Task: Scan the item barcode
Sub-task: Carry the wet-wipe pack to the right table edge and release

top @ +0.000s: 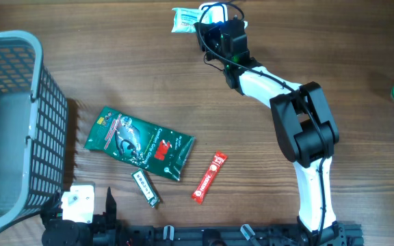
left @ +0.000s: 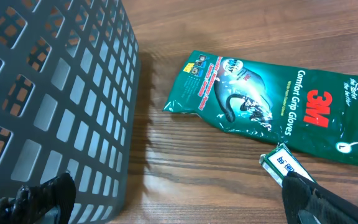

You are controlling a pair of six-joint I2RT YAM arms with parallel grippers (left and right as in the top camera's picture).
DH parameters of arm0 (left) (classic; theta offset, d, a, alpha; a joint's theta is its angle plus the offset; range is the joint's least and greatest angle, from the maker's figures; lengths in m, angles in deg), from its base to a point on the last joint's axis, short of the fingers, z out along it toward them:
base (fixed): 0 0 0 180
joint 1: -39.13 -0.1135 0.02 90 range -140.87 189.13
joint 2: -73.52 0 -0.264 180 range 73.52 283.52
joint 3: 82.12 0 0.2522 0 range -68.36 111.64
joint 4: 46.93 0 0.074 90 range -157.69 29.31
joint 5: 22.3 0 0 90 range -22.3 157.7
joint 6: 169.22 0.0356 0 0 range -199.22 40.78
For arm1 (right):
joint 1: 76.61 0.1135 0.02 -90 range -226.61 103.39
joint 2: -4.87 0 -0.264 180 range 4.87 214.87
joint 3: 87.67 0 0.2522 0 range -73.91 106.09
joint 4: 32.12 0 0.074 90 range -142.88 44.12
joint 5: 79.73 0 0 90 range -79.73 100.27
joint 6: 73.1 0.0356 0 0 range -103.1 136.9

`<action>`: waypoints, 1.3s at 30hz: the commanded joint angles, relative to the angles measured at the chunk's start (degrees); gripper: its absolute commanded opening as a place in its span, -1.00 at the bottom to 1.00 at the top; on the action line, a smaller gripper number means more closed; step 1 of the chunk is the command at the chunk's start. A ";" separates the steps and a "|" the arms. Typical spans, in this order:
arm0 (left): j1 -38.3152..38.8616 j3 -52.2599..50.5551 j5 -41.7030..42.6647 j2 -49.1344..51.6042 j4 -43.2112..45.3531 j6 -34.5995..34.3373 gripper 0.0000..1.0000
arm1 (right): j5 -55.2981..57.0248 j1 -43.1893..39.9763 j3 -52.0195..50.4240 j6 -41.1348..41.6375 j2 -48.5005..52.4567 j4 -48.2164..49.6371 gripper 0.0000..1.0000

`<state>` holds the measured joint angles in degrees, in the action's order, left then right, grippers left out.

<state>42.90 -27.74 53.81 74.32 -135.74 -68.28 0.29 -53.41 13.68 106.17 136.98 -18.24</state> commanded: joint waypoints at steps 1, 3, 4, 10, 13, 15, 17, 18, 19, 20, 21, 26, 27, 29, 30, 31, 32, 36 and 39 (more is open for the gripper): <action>0.24 0.09 -0.59 -0.37 0.17 0.87 1.00 | 0.90 -0.50 2.16 -0.87 0.66 -1.42 -0.91; 0.24 0.09 -0.59 -0.37 0.17 0.87 1.00 | 0.96 -0.68 2.16 -3.67 0.52 -1.25 -0.90; 0.24 0.09 -0.59 -0.37 0.17 0.87 1.00 | 0.07 -1.03 2.16 -5.57 -0.37 -1.14 -0.91; 0.24 0.09 -0.59 -0.37 0.17 0.87 1.00 | -4.68 -6.99 2.14 -12.55 -13.64 -17.33 -0.91; 0.24 0.09 -0.59 -0.37 0.17 0.87 1.00 | -0.50 -13.44 2.14 -12.63 -20.39 -35.34 -0.91; 0.24 0.09 -0.59 -0.37 0.17 0.87 1.00 | 4.87 -19.52 2.14 -13.53 -22.21 -44.78 -0.91; 0.24 0.09 -0.59 -0.37 0.17 0.87 1.00 | 8.85 -25.55 1.86 -17.59 -21.66 -48.39 -0.91; 0.24 0.09 -0.59 -0.37 0.17 0.87 1.00 | 11.98 -28.13 1.38 -19.80 -20.92 -49.11 -0.91; 0.24 0.09 -0.59 -0.37 0.17 0.87 1.00 | 14.40 -30.08 1.07 -21.92 -20.52 -49.37 -0.91; 0.24 0.09 -0.59 -0.37 0.15 0.87 1.00 | 18.40 -32.50 0.94 -25.29 -19.19 -49.37 -0.91; 0.24 0.09 -0.59 -0.37 0.17 0.87 1.00 | 21.38 -34.64 0.94 -28.33 -17.44 -48.96 -0.82; 0.24 0.09 -0.59 -0.37 0.17 0.87 1.00 | 23.47 -42.14 0.94 -33.99 -10.67 -48.33 -0.62; 0.24 0.09 -0.59 -0.37 0.17 0.85 1.00 | 22.60 -43.01 0.94 -33.99 -10.60 -48.33 -0.56; 0.24 0.09 -0.59 -0.37 0.15 0.87 1.00 | 21.88 -44.83 1.05 -34.14 -11.15 -48.33 -0.31; 0.24 0.09 -0.59 -0.37 0.17 0.87 1.00 | 21.18 -45.75 1.11 -35.71 -12.04 -48.37 -0.16; 0.24 0.09 -0.59 -0.37 0.17 0.87 1.00 | 18.12 -46.82 1.42 -38.99 -13.66 -48.39 0.47; 0.24 0.09 -0.59 -0.37 0.17 0.87 1.00 | 14.93 -47.45 1.62 -41.35 -15.15 -48.30 0.83; 0.24 0.09 -0.59 -0.37 0.15 0.87 1.00 | -3.04 -47.52 2.14 -48.98 -24.68 -48.98 0.99; 0.24 0.09 -0.59 -0.37 0.17 0.87 1.00 | -13.42 -45.18 2.14 -50.27 -32.59 -56.04 0.99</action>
<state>42.90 -27.76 53.81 74.32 -135.72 -68.28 2.44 -101.41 14.97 60.75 113.95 -70.30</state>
